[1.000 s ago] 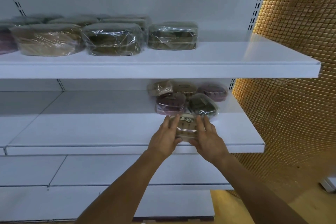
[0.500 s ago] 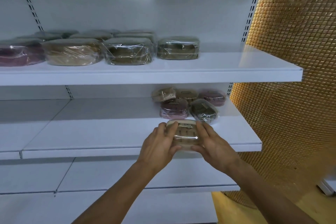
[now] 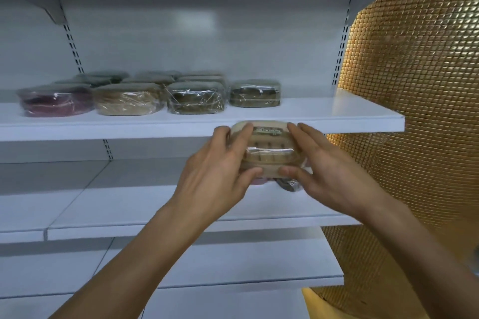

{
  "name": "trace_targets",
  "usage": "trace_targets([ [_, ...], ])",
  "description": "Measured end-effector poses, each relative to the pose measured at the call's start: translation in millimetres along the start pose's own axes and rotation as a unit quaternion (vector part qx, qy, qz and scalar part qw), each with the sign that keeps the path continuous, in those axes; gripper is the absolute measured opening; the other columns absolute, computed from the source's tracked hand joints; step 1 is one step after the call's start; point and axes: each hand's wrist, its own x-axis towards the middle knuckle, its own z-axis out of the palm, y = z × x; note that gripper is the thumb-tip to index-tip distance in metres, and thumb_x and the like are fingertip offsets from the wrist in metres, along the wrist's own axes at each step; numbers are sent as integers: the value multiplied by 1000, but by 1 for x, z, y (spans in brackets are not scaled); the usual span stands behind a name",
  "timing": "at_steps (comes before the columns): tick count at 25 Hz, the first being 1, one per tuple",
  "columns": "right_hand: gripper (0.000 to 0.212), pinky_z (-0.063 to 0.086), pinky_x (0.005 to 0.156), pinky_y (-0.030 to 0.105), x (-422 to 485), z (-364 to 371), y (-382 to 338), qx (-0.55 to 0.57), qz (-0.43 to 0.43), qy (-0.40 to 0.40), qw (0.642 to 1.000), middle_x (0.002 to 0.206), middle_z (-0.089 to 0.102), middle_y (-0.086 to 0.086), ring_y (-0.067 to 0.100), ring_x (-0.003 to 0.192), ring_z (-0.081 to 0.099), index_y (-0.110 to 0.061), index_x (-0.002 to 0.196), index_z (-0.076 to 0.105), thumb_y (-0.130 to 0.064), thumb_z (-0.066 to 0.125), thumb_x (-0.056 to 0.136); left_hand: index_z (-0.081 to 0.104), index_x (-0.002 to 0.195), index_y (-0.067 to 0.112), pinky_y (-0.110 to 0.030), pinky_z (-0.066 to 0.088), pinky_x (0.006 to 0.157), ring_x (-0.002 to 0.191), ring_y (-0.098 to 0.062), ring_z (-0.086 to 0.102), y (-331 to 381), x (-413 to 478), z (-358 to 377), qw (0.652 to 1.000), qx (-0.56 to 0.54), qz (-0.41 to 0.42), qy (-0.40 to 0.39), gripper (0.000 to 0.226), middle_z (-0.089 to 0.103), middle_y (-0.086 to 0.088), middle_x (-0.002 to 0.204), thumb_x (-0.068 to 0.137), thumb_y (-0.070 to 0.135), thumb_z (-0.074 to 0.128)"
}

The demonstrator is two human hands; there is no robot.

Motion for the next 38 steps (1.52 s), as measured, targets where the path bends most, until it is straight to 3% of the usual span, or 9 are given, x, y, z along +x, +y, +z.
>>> trace_targets([
  [3, 77, 27, 111, 27, 21, -19, 4, 1, -2, 19, 1000, 158, 24, 0, 17, 141, 30, -23, 156, 18, -45, 57, 94, 22, 153, 31, -39, 47, 87, 116, -27, 52, 2, 27, -9, 1000, 14, -1, 2, 75, 41, -2, 134, 91, 55, 57],
  [6, 71, 35, 103, 28, 46, -25, 15, 12, -7, 22, 1000, 148, 37, -1, 17, 130, 41, -23, 152, 25, -41, 60, 93, 26, 151, 29, -41, 48, 82, 113, -32, 55, 1, 57, -9, 997, 73, 14, 4, 72, 47, -8, 130, 92, 55, 56],
  [9, 70, 39, 104, 33, 70, -18, 30, 7, -1, 3, 1000, 145, 41, 0, 19, 128, 44, -22, 151, 26, -40, 61, 93, 29, 147, 26, -41, 46, 83, 113, -34, 56, -3, 84, -1, 990, 135, 21, -19, 68, 51, -10, 126, 93, 58, 52],
  [15, 65, 32, 111, 37, 110, 1, 51, -23, 6, 25, 999, 159, 27, 0, 21, 143, 29, -23, 151, 29, -39, 58, 96, 40, 141, 18, -40, 38, 100, 124, -29, 49, -22, 118, 31, 989, 140, 33, 9, 61, 51, -7, 134, 94, 55, 52],
  [20, 57, 41, 99, 35, 137, 21, 60, -30, 4, 56, 998, 147, 44, 0, 21, 130, 43, -19, 147, 34, -30, 58, 96, 41, 140, 16, -38, 22, 115, 135, -23, 42, -37, 156, 47, 985, 167, 39, -14, 60, 51, -4, 142, 95, 55, 49],
  [24, 63, 38, 106, 37, 160, 37, 74, 18, 16, 50, 998, 154, 36, -1, 21, 136, 39, -19, 151, 28, -31, 56, 97, 32, 149, 16, -39, 16, 119, 143, -23, 34, -45, 176, 59, 983, 175, 15, -49, 66, 42, -4, 152, 97, 54, 47],
  [30, 74, 20, 119, 37, 173, 49, 84, 25, 31, 29, 999, 165, 4, -4, 16, 150, 10, -23, 158, 7, -39, 48, 99, 27, 151, 15, -37, 15, 118, 143, -23, 31, -53, 185, 71, 985, 171, -5, -37, 68, 39, -5, 153, 98, 52, 47],
  [34, 72, 9, 120, 29, 165, 50, 84, 0, -8, 74, 997, 165, 8, 1, 16, 151, 8, -17, 157, 12, -41, 46, 99, 34, 149, 8, -39, 20, 119, 139, -27, 39, -54, 170, 72, 986, 167, 4, 21, 67, 47, -10, 146, 97, 48, 49],
  [38, 66, 8, 118, 24, 147, 51, 79, -11, -50, 97, 994, 163, 19, -2, 13, 149, 14, -18, 156, 21, -42, 45, 100, 37, 149, 7, -42, 24, 120, 141, -29, 38, -50, 132, 72, 986, 151, 14, 73, 61, 44, -14, 150, 100, 44, 34],
])
